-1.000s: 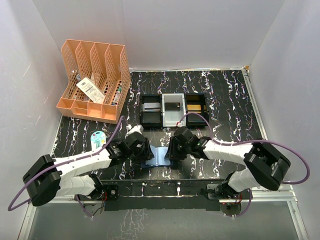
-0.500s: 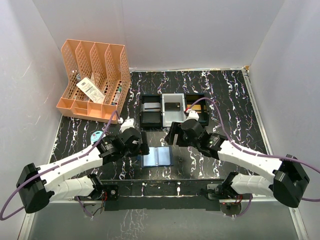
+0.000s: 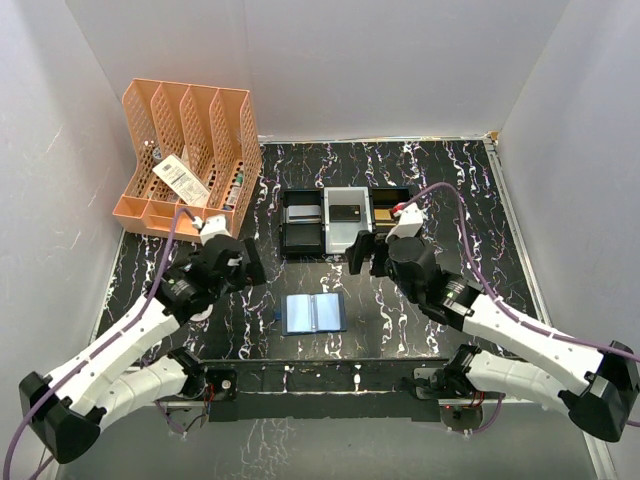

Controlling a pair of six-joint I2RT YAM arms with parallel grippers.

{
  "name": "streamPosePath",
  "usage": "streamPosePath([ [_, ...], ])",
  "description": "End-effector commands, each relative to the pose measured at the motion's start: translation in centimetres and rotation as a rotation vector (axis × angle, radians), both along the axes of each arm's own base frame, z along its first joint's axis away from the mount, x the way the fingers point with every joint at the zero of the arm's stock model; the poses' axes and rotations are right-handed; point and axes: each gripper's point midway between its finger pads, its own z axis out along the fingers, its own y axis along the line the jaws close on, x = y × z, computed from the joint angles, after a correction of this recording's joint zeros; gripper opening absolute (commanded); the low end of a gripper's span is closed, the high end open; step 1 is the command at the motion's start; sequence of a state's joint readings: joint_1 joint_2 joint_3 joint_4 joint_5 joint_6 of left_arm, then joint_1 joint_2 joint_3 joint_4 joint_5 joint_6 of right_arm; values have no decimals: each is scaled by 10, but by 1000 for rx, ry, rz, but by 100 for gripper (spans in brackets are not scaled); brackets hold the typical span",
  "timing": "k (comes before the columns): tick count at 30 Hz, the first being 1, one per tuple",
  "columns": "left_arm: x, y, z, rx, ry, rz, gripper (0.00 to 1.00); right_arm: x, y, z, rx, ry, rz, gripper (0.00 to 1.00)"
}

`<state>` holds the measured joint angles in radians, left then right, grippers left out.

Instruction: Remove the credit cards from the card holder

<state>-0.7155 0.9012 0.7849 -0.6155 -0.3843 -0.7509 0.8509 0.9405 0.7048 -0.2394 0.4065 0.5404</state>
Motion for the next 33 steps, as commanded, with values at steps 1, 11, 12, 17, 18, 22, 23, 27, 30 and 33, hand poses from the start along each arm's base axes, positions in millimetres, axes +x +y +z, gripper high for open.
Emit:
streamPosePath([
  [1, 11, 27, 30, 65, -88, 32, 99, 25, -30, 50, -197, -296, -54, 97],
  [11, 42, 73, 64, 184, -144, 100, 99, 71, -113, 100, -341, -402, -294, 98],
  [12, 44, 78, 67, 181, -144, 104, 98, 75, -121, 97, -334, -386, -310, 98],
  [17, 45, 103, 69, 167, -102, 139, 99, 85, -146, 77, -256, -280, -332, 98],
  [18, 44, 111, 70, 166, -98, 161, 98, 86, -152, 75, -243, -258, -347, 98],
  [22, 45, 129, 87, 144, -119, 240, 99, 86, -166, 100, -201, -246, -383, 98],
  [23, 45, 133, 96, 148, -125, 267, 99, 86, -164, 124, -187, -276, -372, 98],
  [27, 48, 147, 149, 151, -188, 380, 99, 80, -150, 199, -156, -363, -282, 98],
  [30, 46, 154, 188, 144, -272, 429, 99, 70, -146, 240, -128, -412, -250, 98],
  [33, 43, 155, 223, 125, -379, 428, 99, 58, -142, 263, -99, -454, -215, 98],
])
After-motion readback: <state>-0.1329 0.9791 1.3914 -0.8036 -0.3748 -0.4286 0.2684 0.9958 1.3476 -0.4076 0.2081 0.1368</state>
